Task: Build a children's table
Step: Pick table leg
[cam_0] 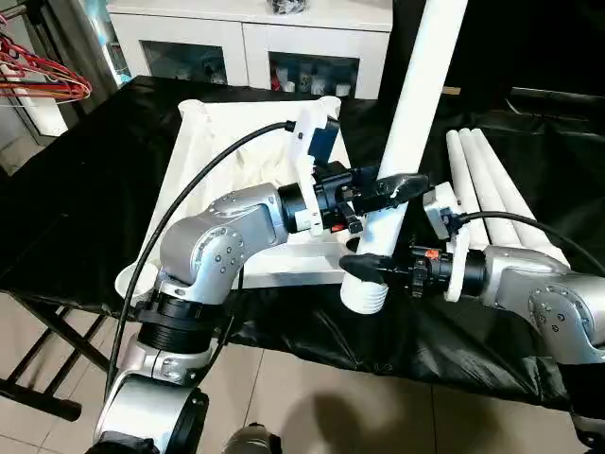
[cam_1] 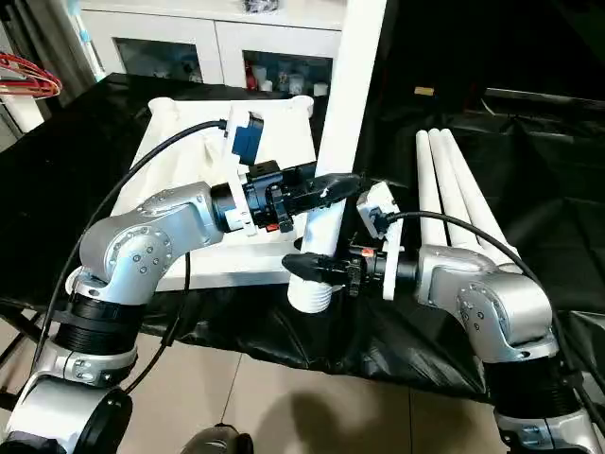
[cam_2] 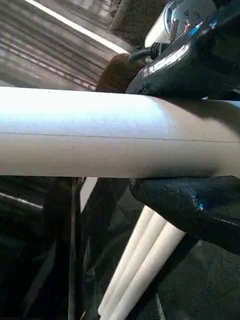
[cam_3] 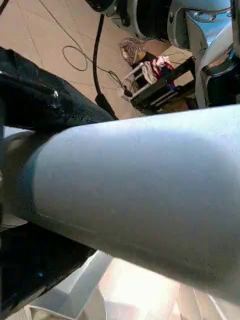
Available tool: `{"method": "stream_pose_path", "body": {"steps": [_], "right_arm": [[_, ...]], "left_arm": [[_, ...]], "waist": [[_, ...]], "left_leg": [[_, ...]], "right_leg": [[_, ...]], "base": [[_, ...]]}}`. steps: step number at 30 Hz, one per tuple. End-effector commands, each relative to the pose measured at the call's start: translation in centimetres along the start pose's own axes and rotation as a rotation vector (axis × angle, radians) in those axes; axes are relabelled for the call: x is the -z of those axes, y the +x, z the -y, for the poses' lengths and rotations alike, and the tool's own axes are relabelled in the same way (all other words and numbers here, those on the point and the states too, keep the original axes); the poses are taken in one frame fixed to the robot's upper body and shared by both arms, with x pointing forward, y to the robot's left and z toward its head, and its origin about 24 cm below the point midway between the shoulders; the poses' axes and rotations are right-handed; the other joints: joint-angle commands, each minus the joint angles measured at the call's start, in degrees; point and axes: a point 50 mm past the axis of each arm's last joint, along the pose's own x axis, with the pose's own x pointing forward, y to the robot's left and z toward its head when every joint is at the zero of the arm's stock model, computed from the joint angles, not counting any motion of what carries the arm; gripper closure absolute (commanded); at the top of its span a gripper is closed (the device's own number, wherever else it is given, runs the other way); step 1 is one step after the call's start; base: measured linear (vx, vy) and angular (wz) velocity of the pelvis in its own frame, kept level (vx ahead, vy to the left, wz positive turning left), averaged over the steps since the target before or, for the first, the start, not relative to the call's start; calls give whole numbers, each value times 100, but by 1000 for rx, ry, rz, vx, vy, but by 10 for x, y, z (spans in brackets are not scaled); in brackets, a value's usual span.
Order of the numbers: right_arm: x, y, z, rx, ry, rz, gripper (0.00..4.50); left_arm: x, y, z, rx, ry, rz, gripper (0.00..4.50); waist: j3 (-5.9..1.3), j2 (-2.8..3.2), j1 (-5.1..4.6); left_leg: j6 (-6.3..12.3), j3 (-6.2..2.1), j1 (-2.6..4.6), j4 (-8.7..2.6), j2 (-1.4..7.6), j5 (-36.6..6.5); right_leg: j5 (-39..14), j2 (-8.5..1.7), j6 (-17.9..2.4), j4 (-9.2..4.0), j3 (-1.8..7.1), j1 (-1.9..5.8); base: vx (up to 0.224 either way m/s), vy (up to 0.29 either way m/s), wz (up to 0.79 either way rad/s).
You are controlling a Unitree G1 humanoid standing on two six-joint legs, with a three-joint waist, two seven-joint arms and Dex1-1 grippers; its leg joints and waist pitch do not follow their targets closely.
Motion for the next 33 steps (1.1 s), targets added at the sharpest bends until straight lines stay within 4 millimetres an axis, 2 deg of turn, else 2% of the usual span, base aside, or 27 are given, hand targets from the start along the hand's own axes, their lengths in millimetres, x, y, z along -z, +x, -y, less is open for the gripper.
{"method": "stream_pose_path", "body": {"steps": [1, 2, 3, 4, 5, 7, 8, 9, 11, 12, 15, 16, 17, 18, 19, 20, 21, 22, 24, 25, 26, 27, 28, 29, 31, 32, 33], "right_arm": [[0, 0, 0, -5, -5, -9, 258], [0, 1, 1, 0, -6, -5, 258], [0, 1, 1, 1, -7, -5, 258], [0, 2, 1, 3, -7, -2, 258], [0, 3, 2, 19, -11, 8, 258], [-1, 6, 4, 40, -21, 24, 258], [-1, 6, 4, 42, -23, 26, 258], [-5, 9, 6, 69, -37, 59, 259], [-6, 10, 7, 82, -43, 74, 259], [-9, 13, 10, 103, -51, 99, 259], [-11, 16, 11, 119, -55, 114, 259], [-14, 17, 15, 156, -72, 129, 259], [-15, 17, 15, 160, -74, 131, 259], [-16, 18, 18, 196, -79, 152, 259], [-18, 18, 25, 265, -81, 185, 259], [-18, 18, 25, 265, -81, 185, 259], [-18, 18, 30, 338, -99, 199, 259], [-19, 17, 32, 370, -116, 202, 259], [-20, 15, 36, 432, -144, 219, 259], [-22, 13, 39, 472, -163, 234, 259], [-23, 11, 40, 491, -174, 250, 259], [-22, 10, 41, 521, -187, 261, 259], [-20, 6, 41, 568, -199, 283, 259], [-19, 3, 40, 585, -199, 292, 259], [-19, 1, 39, 605, -200, 309, 259], [-17, -6, 41, 637, -183, 344, 259], [-17, -6, 41, 638, -183, 345, 259]], "left_arm": [[-1, 4, 1, -2, -5, -18, 209], [-3, 4, -1, -16, -17, -5, 195], [-3, 4, -1, -14, -18, -4, 195], [-5, 3, 0, 2, -15, 1, 188], [-8, 1, -1, -6, 1, 28, 159], [-13, -2, -4, -33, 17, 61, 151], [-14, -2, -4, -37, 17, 62, 151], [-20, -6, -8, -54, 39, 109, 149], [-23, -8, -10, -71, 54, 131, 149], [-30, -13, -16, -125, 69, 180, 149], [-36, -17, -24, -223, 87, 203, 149], [-38, -22, -28, -248, 125, 195, 149], [-39, -23, -28, -251, 129, 193, 149], [-39, -29, -32, -269, 168, 176, 149], [-36, -40, -41, -322, 265, 113, 149], [-36, -40, -41, -322, 265, 113, 149], [-31, -48, -48, -369, 345, 31, 149], [-27, -52, -51, -393, 386, -20, 149], [-18, -58, -55, -400, 427, -96, 149], [-12, -61, -57, -400, 447, -141, 149], [-7, -63, -59, -408, 459, -173, 149], [0, -66, -62, -424, 479, -219, 149], [16, -69, -63, -398, 451, -259, 149], [23, -69, -61, -381, 433, -273, 149], [31, -69, -59, -341, 413, -289, 149], [51, -63, -56, -268, 372, -349, 149], [52, -63, -56, -267, 371, -350, 149]], "waist": [[-468, -99, 28], [-472, -58, 43], [-470, -73, 35], [-476, -52, 56], [-475, -21, 53], [-483, 1, 67], [-478, -11, 58], [-479, -49, 66], [-488, -29, 61], [-481, -70, 63], [-490, -63, 42], [-479, -113, 39], [-488, -81, 49], [-484, -100, 43], [-480, -51, 54], [-480, -47, 47], [-494, 3, 43], [-492, 4, 31], [-504, 43, 20], [-500, 41, 21], [-505, 105, 23], [-498, 76, 16], [-496, 131, 1], [-497, 144, -2], [-505, 108, -31], [-499, 53, -46], [-495, 74, -34]], "left_leg": [[267, -218, 182, -337, 448, -373], [250, -227, 180, -334, 450, -393], [246, -219, 181, -333, 447, -402], [233, -232, 185, -335, 447, -417], [201, -230, 184, -336, 452, -473], [158, -245, 187, -344, 456, -520], [146, -240, 187, -349, 458, -561], [152, -237, 186, -345, 448, -576], [139, -231, 192, -346, 446, -588], [142, -226, 186, -348, 445, -573], [125, -232, 200, -350, 455, -576], [141, -225, 195, -361, 454, -545], [133, -226, 197, -359, 453, -503], [144, -220, 191, -362, 448, -489], [138, -233, 188, -369, 438, -505], [113, -230, 198, -374, 436, -568], [-37, -253, 219, -402, 457, -642], [-87, -253, 224, -416, 463, -673], [-211, -251, 254, -422, 464, -772], [-251, -254, 241, -430, 463, -790], [-305, -252, 249, -432, 461, -850], [-374, -250, 254, -446, 454, -1035], [-403, -255, 247, -448, 454, -1067], [-436, -258, 253, -457, 462, -1127], [-439, -249, 245, -464, 456, -1186], [-378, -235, 238, -461, 440, -1135], [-343, -230, 231, -451, 438, -1126]], "right_leg": [[-103, -635, -1127, -401, 319, 233], [-78, -643, -1141, -399, 317, 234], [-59, -629, -1138, -410, 319, 228], [-35, -638, -1145, -399, 317, 234], [8, -629, -1145, -416, 319, 225], [81, -637, -1169, -398, 313, 234], [80, -636, -1177, -409, 314, 233], [48, -646, -1181, -406, 318, 240], [-16, -644, -1169, -412, 313, 236], [-85, -646, -1162, -409, 314, 232], [-84, -628, -1132, -394, 309, 219], [-103, -629, -1082, -415, 315, 221], [-106, -643, -1049, -391, 318, 211], [-111, -637, -1030, -401, 319, 208], [-198, -635, -951, -419, 323, 189], [-296, -621, -869, -432, 325, 167], [-297, -620, -755, -417, 320, 174], [-264, -608, -736, -412, 321, 164], [-103, -602, -763, -384, 316, 150], [-33, -616, -765, -384, 324, 151], [-29, -614, -769, -374, 322, 136], [-64, -621, -758, -398, 329, 150], [-66, -620, -758, -387, 333, 154], [-76, -629, -762, -397, 330, 147], [32, -626, -822, -375, 331, 166], [53, -625, -867, -390, 332, 177], [1, -649, -878, -402, 342, 171]], "base": [[0, 0, 0], [0, 0, 0], [0, 0, 0], [0, 0, 0], [0, 0, 0], [0, 0, 0], [0, 0, 0], [0, 0, 0], [0, 0, 0], [0, 0, 0], [0, 0, 0], [0, 0, 0], [0, 0, 0], [0, 0, 0], [0, 0, 0], [0, 0, 0], [0, 0, 0], [0, 0, 0], [0, 0, 0], [0, 0, 0], [0, 0, 0], [0, 0, 0], [0, 0, 0], [0, 0, 0], [0, 0, 0], [0, 0, 0], [0, 0, 0]]}}
